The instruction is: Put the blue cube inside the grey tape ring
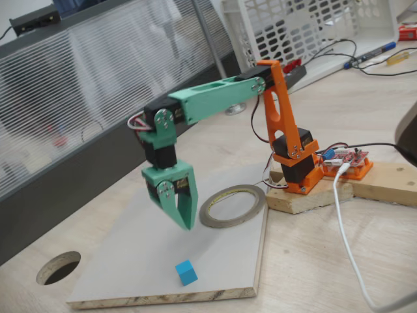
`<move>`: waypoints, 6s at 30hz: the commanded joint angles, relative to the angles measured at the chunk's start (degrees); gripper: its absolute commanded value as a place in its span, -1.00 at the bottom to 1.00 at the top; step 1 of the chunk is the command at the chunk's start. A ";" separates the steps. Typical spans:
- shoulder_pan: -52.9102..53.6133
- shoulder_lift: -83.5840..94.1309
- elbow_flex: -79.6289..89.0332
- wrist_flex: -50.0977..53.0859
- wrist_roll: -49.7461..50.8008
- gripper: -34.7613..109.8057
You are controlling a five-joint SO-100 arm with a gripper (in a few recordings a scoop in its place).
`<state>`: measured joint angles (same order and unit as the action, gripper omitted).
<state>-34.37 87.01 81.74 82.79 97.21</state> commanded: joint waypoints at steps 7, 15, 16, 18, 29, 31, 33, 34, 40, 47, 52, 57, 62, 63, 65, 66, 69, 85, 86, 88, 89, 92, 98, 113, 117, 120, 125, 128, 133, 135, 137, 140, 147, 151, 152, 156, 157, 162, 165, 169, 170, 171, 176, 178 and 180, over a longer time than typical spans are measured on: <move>-1.49 -1.05 -2.20 0.09 0.53 -0.46; -1.49 -1.41 -2.11 0.35 0.53 -0.46; -1.49 -1.41 -2.11 0.35 0.53 -0.46; -1.49 -1.76 -2.11 0.09 0.53 -0.45; -1.49 -1.41 -2.29 6.59 0.62 -0.45; -1.49 -1.41 -2.29 8.96 0.62 -0.44; -1.58 -1.41 -2.29 9.32 0.62 -0.43; -1.58 -1.32 -2.29 9.32 0.53 -0.39; -1.58 -1.76 -2.20 10.02 0.62 0.01; -1.49 -1.93 -2.20 10.02 0.62 0.47; -1.49 -1.93 -2.20 9.32 0.62 0.57; -1.49 -1.93 -2.20 9.14 0.53 0.57; -1.49 -1.93 -2.20 9.23 0.26 0.57; -1.49 -1.93 -2.20 9.23 0.26 0.57; -1.49 -1.93 -2.20 9.49 0.53 0.57; -1.49 -1.93 -2.20 9.67 0.53 0.57; -1.49 -1.93 -2.20 9.23 0.26 0.57; -1.49 -22.32 -15.03 9.93 0.35 0.56; -1.49 -22.41 -15.12 9.93 0.26 0.56; -1.58 -22.41 -15.12 9.93 0.18 0.56; -1.58 -22.41 -15.12 9.93 0.18 0.56; -1.76 -22.24 -15.12 9.93 0.18 0.56; -9.58 -22.94 -15.12 9.93 0.53 0.56; -9.93 -22.94 -15.03 9.93 0.62 0.54; -9.84 -22.94 -15.03 9.40 0.62 0.33; -7.91 -22.32 -15.56 9.23 0.62 0.10; -5.01 -22.15 -15.82 9.05 0.35 -0.16; -5.01 -22.15 -15.91 8.96 0.44 -0.21; -5.01 -22.15 -15.91 8.96 0.44 -0.21; -5.01 -22.15 -15.91 8.96 0.53 -0.21; -5.01 -22.15 -15.91 8.96 0.53 -0.21; -5.01 -22.06 -15.82 8.96 0.53 -0.21; -5.01 -22.06 -15.82 8.96 0.53 -0.21; -5.01 -22.06 -15.82 8.96 0.44 -0.22; -5.01 -22.06 -15.82 8.96 0.26 -0.22; -5.01 -22.06 -15.82 8.96 0.18 -0.22; -5.01 -22.06 -15.82 8.96 0.18 -0.22; -5.01 -22.06 -15.82 8.96 0.18 -0.22; -5.10 -22.06 -15.82 8.96 0.26 -0.22; -5.10 -22.06 -15.82 8.00 0.44 -0.22; -5.10 -22.06 -15.82 6.94 0.44 -0.22; -5.10 -22.06 -15.82 5.71 0.26 -0.22; -5.45 -22.06 -15.38 3.60 0.35 -0.22; -5.54 -22.06 -15.38 3.60 0.53 -0.22; -5.45 -22.06 -15.56 3.52 0.44 -0.27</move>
<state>-39.29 63.54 66.80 86.57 97.38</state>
